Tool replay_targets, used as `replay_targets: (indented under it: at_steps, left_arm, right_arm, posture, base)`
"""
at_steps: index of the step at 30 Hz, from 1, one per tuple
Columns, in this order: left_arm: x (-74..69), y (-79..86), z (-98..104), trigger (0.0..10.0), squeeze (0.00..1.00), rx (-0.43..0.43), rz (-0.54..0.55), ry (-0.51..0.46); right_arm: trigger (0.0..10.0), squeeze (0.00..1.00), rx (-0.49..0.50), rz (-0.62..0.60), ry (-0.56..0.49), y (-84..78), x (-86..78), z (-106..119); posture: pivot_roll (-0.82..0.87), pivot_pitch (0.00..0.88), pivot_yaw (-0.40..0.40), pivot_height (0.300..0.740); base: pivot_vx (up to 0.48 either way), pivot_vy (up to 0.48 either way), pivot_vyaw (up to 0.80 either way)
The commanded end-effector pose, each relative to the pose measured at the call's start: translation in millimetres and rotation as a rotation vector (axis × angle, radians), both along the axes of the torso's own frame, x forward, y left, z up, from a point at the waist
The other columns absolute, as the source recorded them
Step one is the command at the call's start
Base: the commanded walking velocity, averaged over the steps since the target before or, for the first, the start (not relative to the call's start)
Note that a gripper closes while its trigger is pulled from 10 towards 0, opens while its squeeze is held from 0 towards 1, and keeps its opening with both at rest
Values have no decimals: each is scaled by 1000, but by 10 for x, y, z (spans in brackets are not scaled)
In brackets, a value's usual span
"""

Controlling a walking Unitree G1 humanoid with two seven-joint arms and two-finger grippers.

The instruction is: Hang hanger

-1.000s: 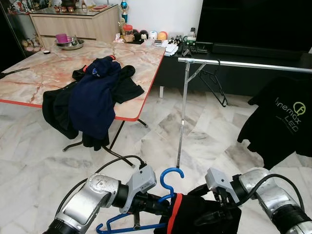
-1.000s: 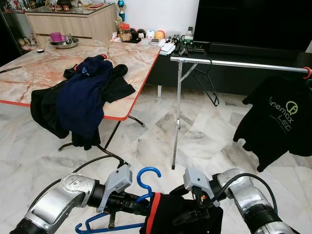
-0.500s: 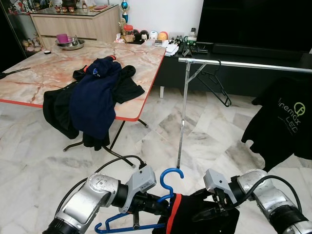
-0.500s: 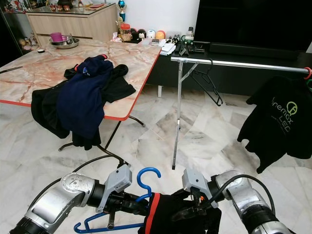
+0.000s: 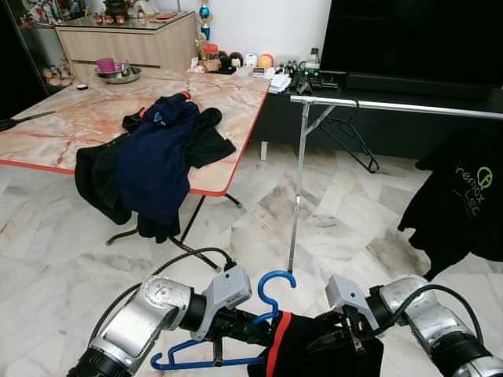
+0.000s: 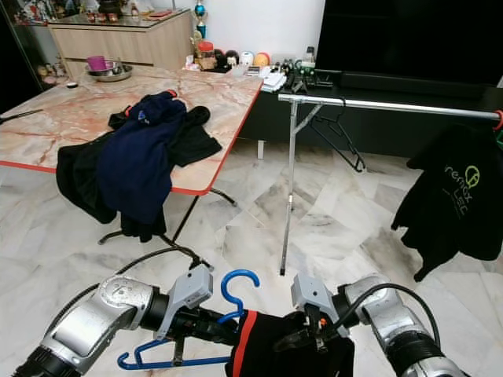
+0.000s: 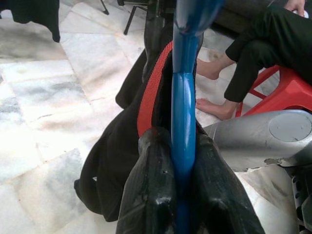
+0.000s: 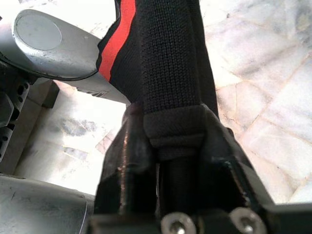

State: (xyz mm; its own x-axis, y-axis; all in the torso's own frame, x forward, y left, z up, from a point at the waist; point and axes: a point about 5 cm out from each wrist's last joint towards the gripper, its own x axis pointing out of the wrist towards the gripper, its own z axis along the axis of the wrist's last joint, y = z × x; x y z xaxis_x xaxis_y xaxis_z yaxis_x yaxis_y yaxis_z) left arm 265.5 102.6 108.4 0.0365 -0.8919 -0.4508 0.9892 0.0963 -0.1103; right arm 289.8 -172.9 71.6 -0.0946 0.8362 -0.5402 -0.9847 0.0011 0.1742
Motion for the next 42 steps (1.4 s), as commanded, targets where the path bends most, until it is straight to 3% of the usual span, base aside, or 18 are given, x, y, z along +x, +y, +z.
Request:
replay_targets:
  at_steps: [1, 11, 20, 27, 28, 29, 30, 42]
  left_arm:
    - [55, -32, 130, 10000, 0, -26, -15, -66]
    - [76, -25, 142, 10000, 0, -26, -1, -85]
    - [167, -7, 124, 10000, 0, -49, 95, -88]
    - [149, 55, 128, 10000, 0, -50, 110, -93]
    - [149, 60, 128, 10000, 153, -48, 110, -91]
    - [149, 60, 128, 10000, 153, -48, 110, -91]
    - [150, 71, 132, 10000, 1000, -51, 108, -85]
    - [73, 170, 178, 10000, 1000, -25, 11, -42]
  right_arm:
    - [0, 0, 2, 4, 1, 4, 9, 6]
    - [0, 0, 17, 7, 10, 37, -7, -13]
    - [0, 0, 15, -13, 10, 26, -20, -43]
    - [0, 0, 36, -30, 14, 75, -60, -97]
    - [0, 0, 39, -32, 15, 80, -67, -106]
    - [0, 0, 39, -32, 15, 80, -67, -106]
    - [0, 0, 42, -34, 17, 90, -80, -121]
    - [0, 0, 12, -34, 27, 55, -159, -206]
  posture:
    - [105, 0, -22, 740]
    - [108, 0, -15, 740]
    - [113, 0, 2, 740]
    - [120, 9, 28, 740]
    - [120, 11, 31, 740]
    - [120, 11, 31, 740]
    - [123, 23, 39, 740]
    - [127, 28, 46, 740]
  base:
    - [0, 0, 0]
    - [0, 0, 0]
    - [0, 0, 0]
    - [0, 0, 0]
    - [0, 0, 0]
    - [0, 0, 0]
    - [0, 0, 0]
    - [0, 0, 0]
